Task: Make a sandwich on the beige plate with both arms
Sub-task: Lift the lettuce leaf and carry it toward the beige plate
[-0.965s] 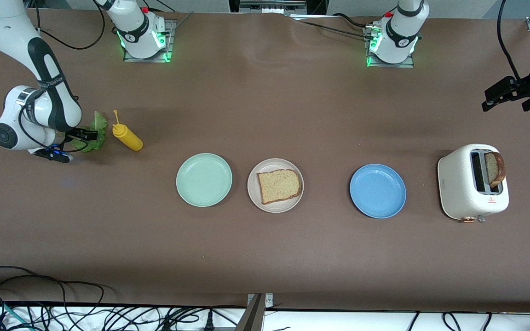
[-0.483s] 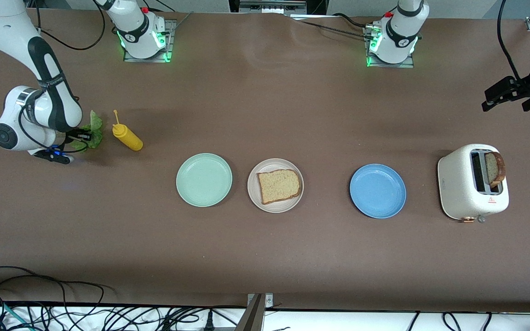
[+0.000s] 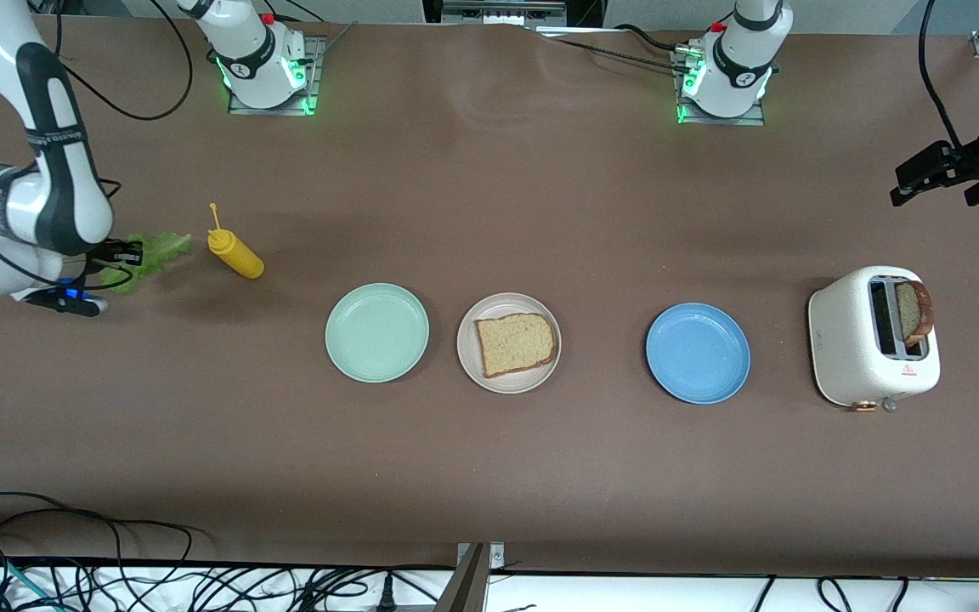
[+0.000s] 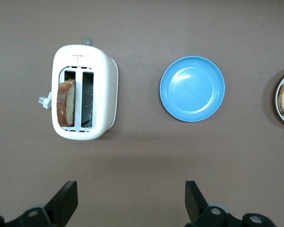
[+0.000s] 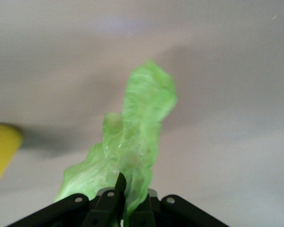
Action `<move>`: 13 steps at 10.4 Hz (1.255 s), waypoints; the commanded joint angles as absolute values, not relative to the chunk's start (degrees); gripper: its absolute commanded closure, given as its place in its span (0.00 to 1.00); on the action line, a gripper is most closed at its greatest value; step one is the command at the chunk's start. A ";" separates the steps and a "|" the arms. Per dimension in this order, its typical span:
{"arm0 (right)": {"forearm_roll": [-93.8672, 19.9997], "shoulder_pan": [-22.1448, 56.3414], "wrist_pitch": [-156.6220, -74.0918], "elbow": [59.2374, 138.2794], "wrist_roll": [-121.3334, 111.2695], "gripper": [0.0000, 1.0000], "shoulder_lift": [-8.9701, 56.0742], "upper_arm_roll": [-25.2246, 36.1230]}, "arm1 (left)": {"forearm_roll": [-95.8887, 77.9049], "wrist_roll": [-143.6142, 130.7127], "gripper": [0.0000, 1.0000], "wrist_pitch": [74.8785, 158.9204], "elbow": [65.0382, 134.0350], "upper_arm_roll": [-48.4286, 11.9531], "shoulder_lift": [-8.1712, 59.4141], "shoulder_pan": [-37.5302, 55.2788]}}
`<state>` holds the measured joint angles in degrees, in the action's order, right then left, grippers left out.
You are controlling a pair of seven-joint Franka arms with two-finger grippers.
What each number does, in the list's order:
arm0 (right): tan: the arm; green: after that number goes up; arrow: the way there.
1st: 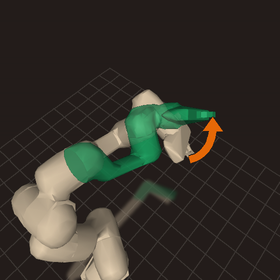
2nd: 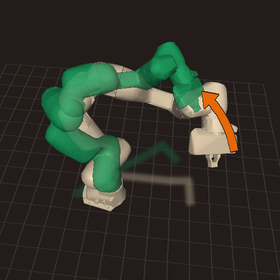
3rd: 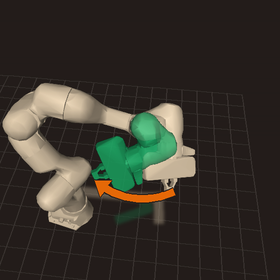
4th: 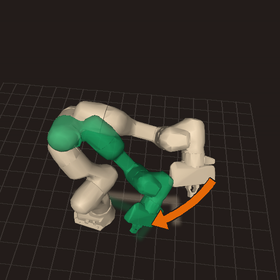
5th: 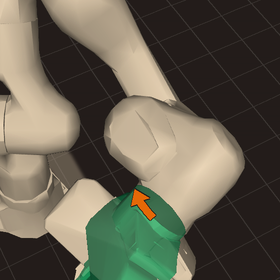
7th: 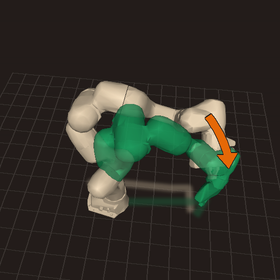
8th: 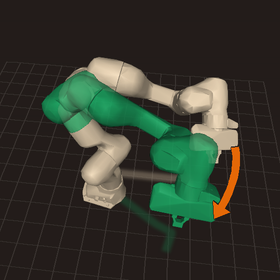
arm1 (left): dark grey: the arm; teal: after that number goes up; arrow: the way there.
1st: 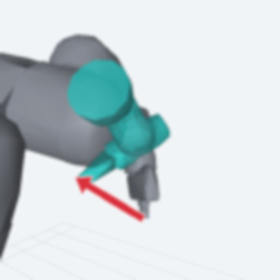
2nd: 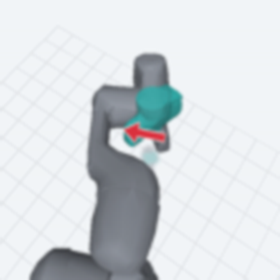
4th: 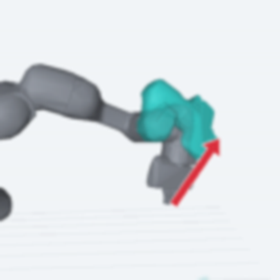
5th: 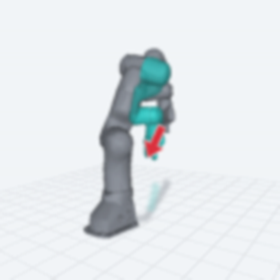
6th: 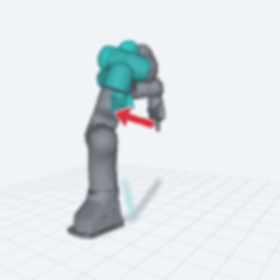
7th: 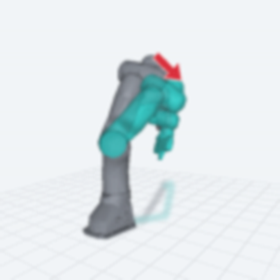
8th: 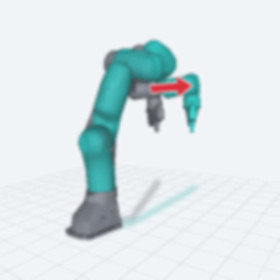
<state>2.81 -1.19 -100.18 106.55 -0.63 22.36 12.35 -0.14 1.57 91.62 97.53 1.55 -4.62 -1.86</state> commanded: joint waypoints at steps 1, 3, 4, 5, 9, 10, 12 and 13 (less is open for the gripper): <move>2.90 -1.23 -87.59 94.97 -0.53 1.00 22.76 8.72 | 1.76 1.85 0.00 90.70 95.80 1.67 -3.69 -1.49; 1.94 -1.23 -79.23 85.74 -0.35 1.00 22.76 4.85 | 1.76 1.85 0.00 90.70 95.80 1.67 -3.78 -1.49; -1.20 -1.23 -77.19 82.39 -0.35 1.00 22.76 3.79 | 1.76 1.85 0.00 90.70 95.80 1.67 -3.69 -1.49; -5.23 -1.23 -76.65 79.74 -0.35 1.00 22.76 2.91 | 1.76 1.85 0.00 90.70 95.80 1.67 -3.78 -1.49; -15.54 -0.09 -82.40 74.62 3.16 1.00 22.85 -4.28 | 1.76 1.85 0.00 90.70 95.80 1.67 -3.69 -1.58; -18.60 0.35 -86.70 74.79 3.16 1.00 23.11 -5.70 | 1.67 1.85 0.00 90.70 95.80 1.67 -3.69 -1.58; -24.49 3.85 -93.92 74.97 3.16 1.00 24.34 -6.24 | 1.76 1.85 0.00 90.70 95.80 1.76 -3.69 -1.76; -26.96 5.96 -98.13 75.23 3.08 1.00 25.39 -6.24 | 1.76 1.93 0.00 90.70 95.80 1.76 -3.69 -2.02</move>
<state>-23.65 3.72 -94.30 76.55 2.60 23.23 -6.16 -0.13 1.57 91.62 97.43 1.72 -4.47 -1.90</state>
